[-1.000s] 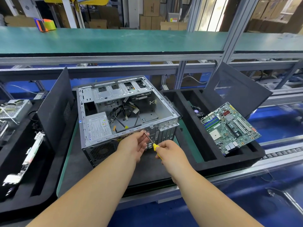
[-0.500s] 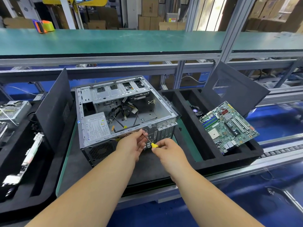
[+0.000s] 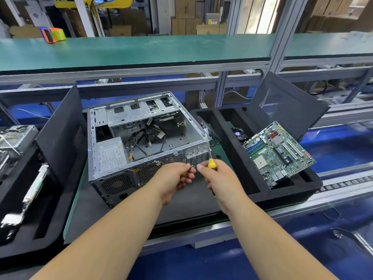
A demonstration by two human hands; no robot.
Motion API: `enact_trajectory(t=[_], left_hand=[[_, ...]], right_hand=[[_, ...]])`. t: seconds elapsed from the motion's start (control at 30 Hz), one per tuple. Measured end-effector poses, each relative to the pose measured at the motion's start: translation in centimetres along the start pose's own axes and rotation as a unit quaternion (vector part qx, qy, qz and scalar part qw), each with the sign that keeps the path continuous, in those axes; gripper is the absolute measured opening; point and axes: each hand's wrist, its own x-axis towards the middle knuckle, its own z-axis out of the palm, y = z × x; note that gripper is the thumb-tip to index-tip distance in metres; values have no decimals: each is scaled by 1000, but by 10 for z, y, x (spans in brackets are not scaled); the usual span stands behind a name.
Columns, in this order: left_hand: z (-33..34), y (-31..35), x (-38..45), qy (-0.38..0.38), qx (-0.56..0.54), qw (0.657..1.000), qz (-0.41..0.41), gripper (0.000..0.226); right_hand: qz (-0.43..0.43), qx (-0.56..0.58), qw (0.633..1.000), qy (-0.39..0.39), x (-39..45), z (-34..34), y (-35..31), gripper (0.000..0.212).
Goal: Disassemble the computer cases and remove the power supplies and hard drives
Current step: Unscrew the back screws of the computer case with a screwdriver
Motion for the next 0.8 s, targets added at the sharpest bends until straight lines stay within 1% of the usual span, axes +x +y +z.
enact_trajectory(t=[0.13, 0.2, 0.33, 0.4, 0.43, 0.5, 0.57, 0.6, 0.7, 0.8], left_hand=[[23, -3, 1, -27, 32, 999, -5, 22], [33, -5, 5, -31, 37, 999, -8, 20], [51, -11, 17, -39, -5, 999, -15, 17], [60, -14, 24, -36, -21, 999, -22, 20], [64, -17, 28, -30, -7, 999, -24, 22], [69, -23, 36, -7, 54, 998, -22, 22], [71, -29, 42, 23, 108, 994, -15, 21], [70, -31, 44, 34, 120, 992, -14, 21], [67, -38, 46, 50, 140, 989, -10, 22], [65, -42, 48, 64, 168, 984, 6, 23]], right_hand=[[-5, -2, 1000, -17, 8, -19, 2, 5], [-11, 7, 1000, -21, 13, -29, 6, 8], [-20, 11, 999, -23, 25, -52, 14, 10], [-19, -6, 1000, -1, 35, -64, 20, 8], [-17, -30, 999, 17, 41, -72, 23, 7], [-7, -120, 992, 49, 56, -88, 33, 10], [21, -210, 976, 51, 71, -105, 46, 16], [39, -237, 970, 43, 79, -112, 53, 18], [88, -290, 952, 29, 100, -125, 73, 20], [115, -293, 949, 15, 111, -130, 86, 10]])
